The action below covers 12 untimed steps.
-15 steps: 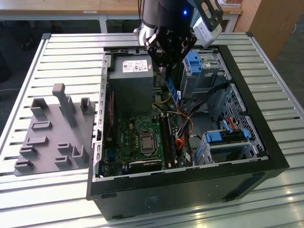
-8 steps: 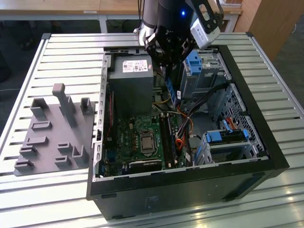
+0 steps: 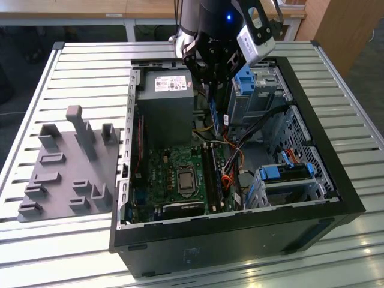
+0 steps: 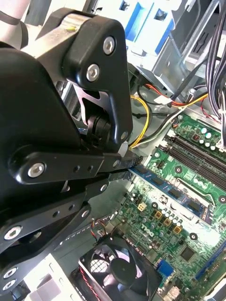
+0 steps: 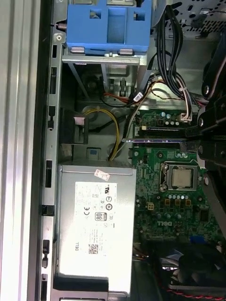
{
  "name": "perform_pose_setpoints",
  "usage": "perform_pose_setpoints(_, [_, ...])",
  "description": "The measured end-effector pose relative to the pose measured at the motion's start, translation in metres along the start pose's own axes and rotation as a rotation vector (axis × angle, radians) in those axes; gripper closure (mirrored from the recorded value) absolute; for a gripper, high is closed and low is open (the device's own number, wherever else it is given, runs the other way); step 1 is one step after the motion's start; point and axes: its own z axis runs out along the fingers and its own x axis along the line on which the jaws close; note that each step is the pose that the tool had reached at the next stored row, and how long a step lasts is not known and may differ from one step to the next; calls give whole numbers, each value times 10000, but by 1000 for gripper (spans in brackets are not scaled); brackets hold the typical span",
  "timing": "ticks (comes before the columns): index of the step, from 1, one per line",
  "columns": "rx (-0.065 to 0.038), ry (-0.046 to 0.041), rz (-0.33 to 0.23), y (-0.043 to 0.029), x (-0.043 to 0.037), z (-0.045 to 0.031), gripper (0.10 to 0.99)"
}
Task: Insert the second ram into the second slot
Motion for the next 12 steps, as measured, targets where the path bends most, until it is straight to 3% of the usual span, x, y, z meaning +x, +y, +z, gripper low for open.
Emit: perform_pose_setpoints(12, [-1, 1, 13, -32, 1, 20, 949])
